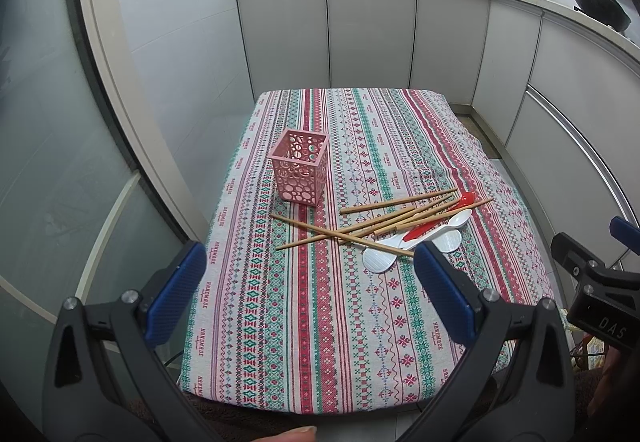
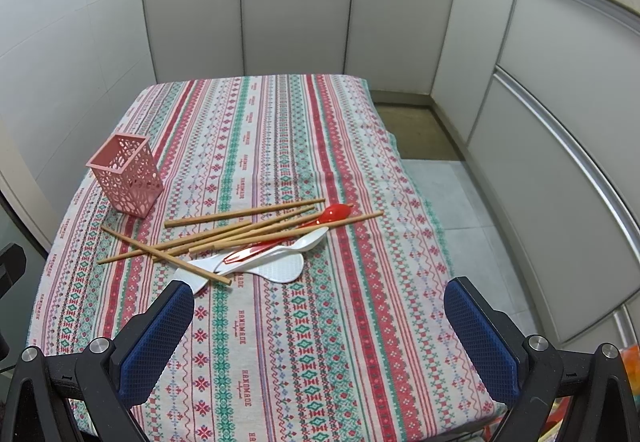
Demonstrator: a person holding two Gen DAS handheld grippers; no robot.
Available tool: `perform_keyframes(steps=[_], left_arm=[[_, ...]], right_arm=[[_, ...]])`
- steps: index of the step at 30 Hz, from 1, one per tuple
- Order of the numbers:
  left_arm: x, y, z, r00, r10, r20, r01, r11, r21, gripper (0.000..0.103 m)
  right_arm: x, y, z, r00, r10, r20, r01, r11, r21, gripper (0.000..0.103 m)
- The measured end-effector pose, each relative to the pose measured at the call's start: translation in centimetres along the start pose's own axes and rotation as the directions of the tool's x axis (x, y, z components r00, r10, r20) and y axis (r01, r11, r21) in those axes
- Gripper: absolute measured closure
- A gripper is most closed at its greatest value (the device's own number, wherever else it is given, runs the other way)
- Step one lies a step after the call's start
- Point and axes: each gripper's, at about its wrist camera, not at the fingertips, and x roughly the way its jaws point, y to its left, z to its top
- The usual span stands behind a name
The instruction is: Organize utensils
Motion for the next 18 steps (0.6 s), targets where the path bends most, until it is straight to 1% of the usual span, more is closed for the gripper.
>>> perform_keyframes(steps=[18], left_arm=[[-0.02,0.09,-0.04,1.0,-0.001,0.001,0.001,1.0,-0.001,0.0]], right_arm=[[0.01,-0.09,-0.06,1.0,0.001,0.002,-0.001,1.0,0.001,0.0]])
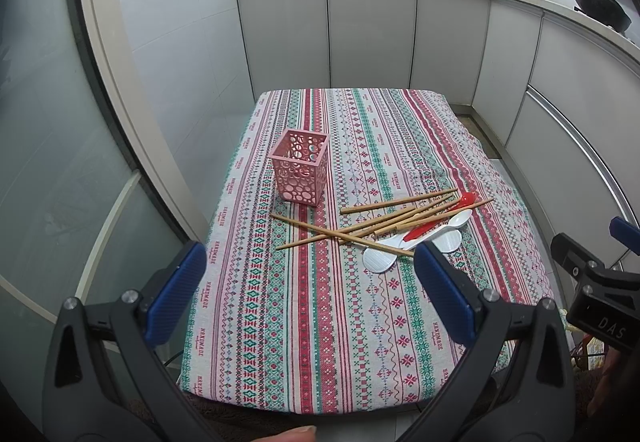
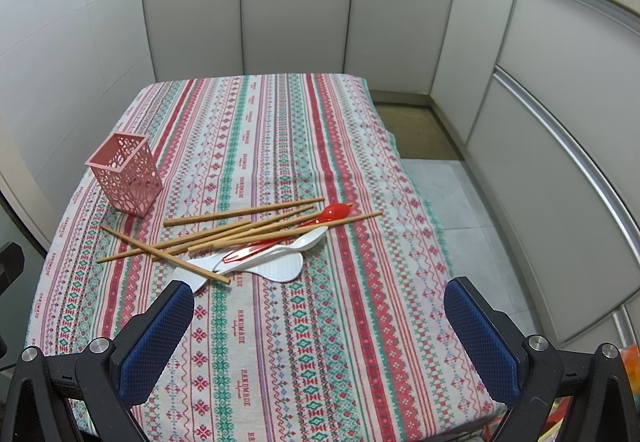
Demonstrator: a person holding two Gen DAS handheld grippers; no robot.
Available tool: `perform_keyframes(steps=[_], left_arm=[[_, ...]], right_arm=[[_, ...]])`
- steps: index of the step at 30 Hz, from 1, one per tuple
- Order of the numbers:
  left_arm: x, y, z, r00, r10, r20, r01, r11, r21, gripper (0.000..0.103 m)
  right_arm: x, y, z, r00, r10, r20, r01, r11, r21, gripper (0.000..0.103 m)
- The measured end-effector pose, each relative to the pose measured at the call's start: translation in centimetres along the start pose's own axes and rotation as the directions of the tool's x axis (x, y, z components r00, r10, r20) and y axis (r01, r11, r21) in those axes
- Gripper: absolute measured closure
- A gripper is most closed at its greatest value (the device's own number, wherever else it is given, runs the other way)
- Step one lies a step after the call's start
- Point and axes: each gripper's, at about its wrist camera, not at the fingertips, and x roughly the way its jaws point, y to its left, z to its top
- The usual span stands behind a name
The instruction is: Organize utensils
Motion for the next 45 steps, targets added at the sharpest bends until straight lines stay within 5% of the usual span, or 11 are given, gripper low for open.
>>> perform_keyframes(steps=[36,45], left_arm=[[2.0,-0.9,1.8,1.0,-0.019,-0.014,0.02,0.997,0.071,0.0],[5.1,-2.0,4.3,0.993,-0.105,-0.056,0.112,0.984,0.136,0.0]], right_arm=[[1.5,-0.6,1.4,1.0,-0.016,-0.001,0.016,1.0,0.008,0.0],[3.8,-0.8,4.3,0.999,-0.031,-0.019,0.031,0.999,-0.032,0.0]])
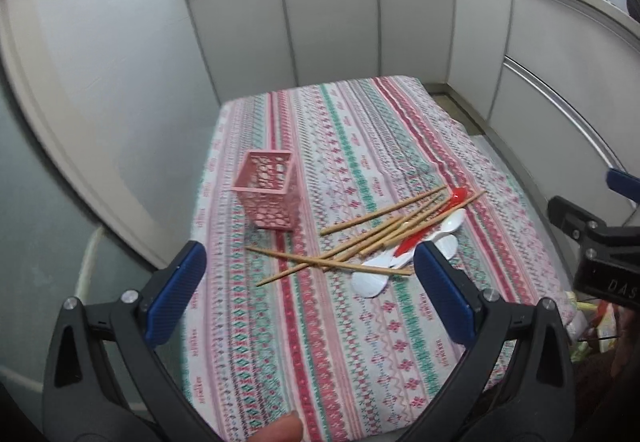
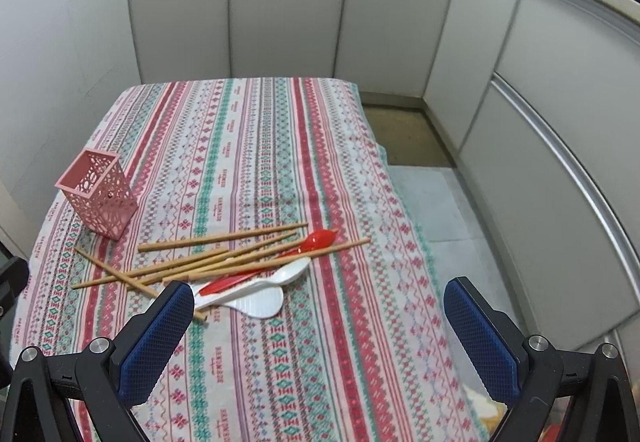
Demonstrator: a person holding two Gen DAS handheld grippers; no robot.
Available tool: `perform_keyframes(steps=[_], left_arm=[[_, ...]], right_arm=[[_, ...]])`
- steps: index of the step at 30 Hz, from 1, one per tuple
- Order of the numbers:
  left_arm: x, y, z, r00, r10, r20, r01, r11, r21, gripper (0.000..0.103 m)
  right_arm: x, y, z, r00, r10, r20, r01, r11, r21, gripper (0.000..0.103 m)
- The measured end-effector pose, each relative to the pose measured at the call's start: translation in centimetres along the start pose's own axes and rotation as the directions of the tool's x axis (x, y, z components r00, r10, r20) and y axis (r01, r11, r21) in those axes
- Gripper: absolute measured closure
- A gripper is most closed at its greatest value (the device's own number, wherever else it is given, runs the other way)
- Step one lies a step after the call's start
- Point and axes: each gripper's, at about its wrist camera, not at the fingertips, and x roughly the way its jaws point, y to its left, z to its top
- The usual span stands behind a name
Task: Organize utensils
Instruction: 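Lower the left tool and grasp a wooden chopstick while the right tool grasps another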
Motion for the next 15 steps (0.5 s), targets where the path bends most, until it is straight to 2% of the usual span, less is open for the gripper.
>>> perform_keyframes(steps=[4,7,9,12,15], left_arm=[[2.6,0.3,1.3,0.995,-0.082,-0.058,0.082,0.997,-0.01,0.0],[5.5,0.0,1.8,0.989,-0.1,-0.105,0.101,0.995,0.003,0.0],[7.5,-0.3,2.0,0.984,-0.115,-0.137,0.118,0.993,0.014,0.0],[11.0,-1.3,2.2,0.961,-0.175,-0.213,0.183,0.983,0.021,0.008],[14.0,-3.0,2.8,0.937,-0.225,-0.269,0.244,0.969,0.04,0.018]], right_arm=[[1.4,0.1,1.5,1.0,0.021,-0.011,-0.021,1.0,-0.011,0.0],[3.3,0.0,2.6,0.999,0.026,-0.038,-0.026,1.0,-0.002,0.0],[5.6,-0.2,2.9,0.994,0.042,-0.099,-0.042,0.999,0.005,0.0],[9.1,-1.2,2.4,0.974,0.114,-0.195,-0.103,0.993,0.064,0.0],[11.9,-2.4,2.5,0.953,0.16,-0.257,-0.131,0.983,0.125,0.004]])
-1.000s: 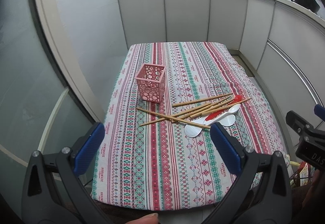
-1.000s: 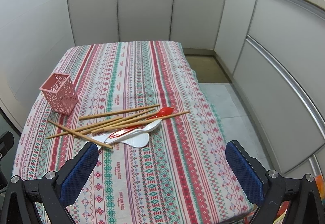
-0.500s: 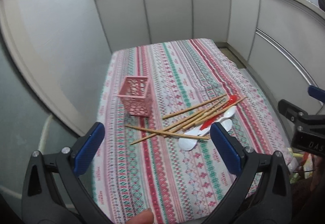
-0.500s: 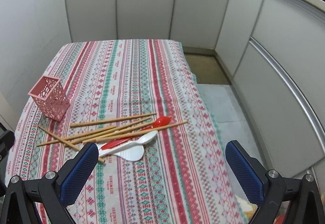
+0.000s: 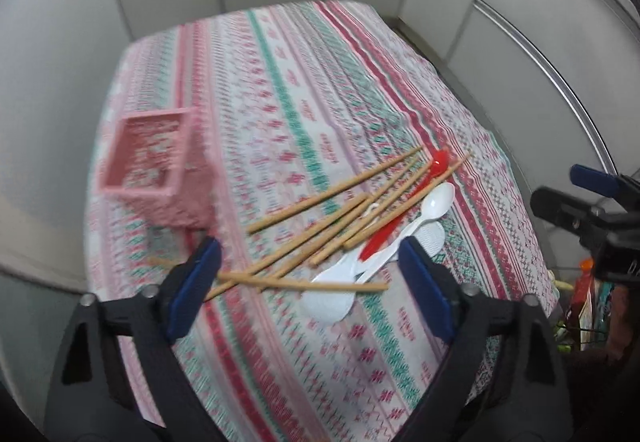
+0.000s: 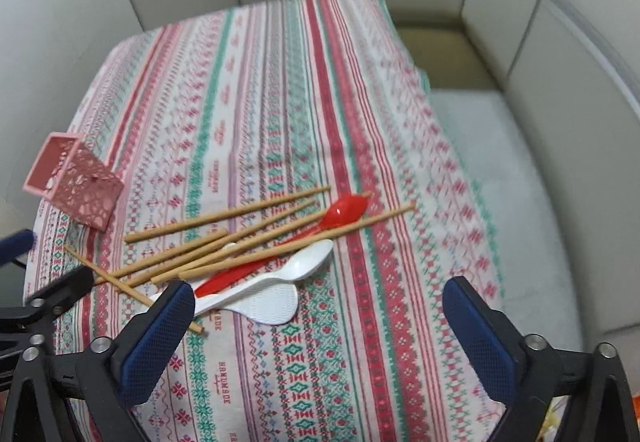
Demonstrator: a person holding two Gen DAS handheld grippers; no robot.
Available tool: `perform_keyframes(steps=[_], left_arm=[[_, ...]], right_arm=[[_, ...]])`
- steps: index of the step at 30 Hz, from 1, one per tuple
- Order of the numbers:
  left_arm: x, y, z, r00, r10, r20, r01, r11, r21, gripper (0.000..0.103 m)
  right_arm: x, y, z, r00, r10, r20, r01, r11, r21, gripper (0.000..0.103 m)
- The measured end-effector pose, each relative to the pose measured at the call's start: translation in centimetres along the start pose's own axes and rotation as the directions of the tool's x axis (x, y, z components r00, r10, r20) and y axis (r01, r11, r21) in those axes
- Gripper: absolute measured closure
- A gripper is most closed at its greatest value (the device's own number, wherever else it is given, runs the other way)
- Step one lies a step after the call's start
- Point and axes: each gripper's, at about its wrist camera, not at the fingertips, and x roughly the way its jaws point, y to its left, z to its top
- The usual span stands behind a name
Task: Organize utensils
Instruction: 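Lower the left tool and grasp a wooden chopstick while the right tool grasps another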
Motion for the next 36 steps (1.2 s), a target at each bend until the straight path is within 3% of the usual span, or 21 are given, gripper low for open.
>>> perform_keyframes(steps=[8,14,18,21,24,26,32,36], left_arm=[[7.6,-3.8,4.2,0.996,-0.035,-0.085,0.049,0.985,0.165,0.055],[13.3,-6.3,6.3,0.985,-0.045,-0.166,0.091,0.956,0.28,0.059],[15.2,-7.1,7.0,0.98,-0.054,-0.192,0.112,0.945,0.307,0.063],[15.7,-7.7,7.6,0.982,-0.06,-0.177,0.117,0.936,0.331,0.065],[16.1,-7.9,8.3,0.982,-0.069,-0.176,0.126,0.933,0.336,0.084],[16.2,-7.5,8.6,0.979,-0.088,-0.184,0.143,0.94,0.309,0.09],[13.8,-5.8,8.3,0.982,-0.112,-0.151,0.151,0.948,0.282,0.093],[9.9,-5.2,7.7,0.989,-0.111,-0.095,0.133,0.954,0.267,0.094]], right_arm=[[2.3,-4.0,2.4,0.998,0.065,-0.024,-0.061,0.988,0.141,0.018],[5.1,-6.1,3.2,0.997,0.044,-0.069,-0.033,0.987,0.159,0.026],[7.6,-8.0,3.1,0.99,0.071,-0.121,-0.044,0.976,0.213,0.033],[9.2,-8.9,3.0,0.987,0.068,-0.144,-0.031,0.97,0.243,0.037],[10.6,-9.7,3.0,0.984,0.086,-0.156,-0.038,0.958,0.285,0.041],[11.3,-10.1,3.0,0.982,0.099,-0.161,-0.045,0.949,0.313,0.043],[13.0,-10.1,3.3,0.978,0.129,-0.164,-0.061,0.929,0.366,0.047],[14.5,-10.0,3.3,0.973,0.15,-0.175,-0.065,0.905,0.419,0.058]])
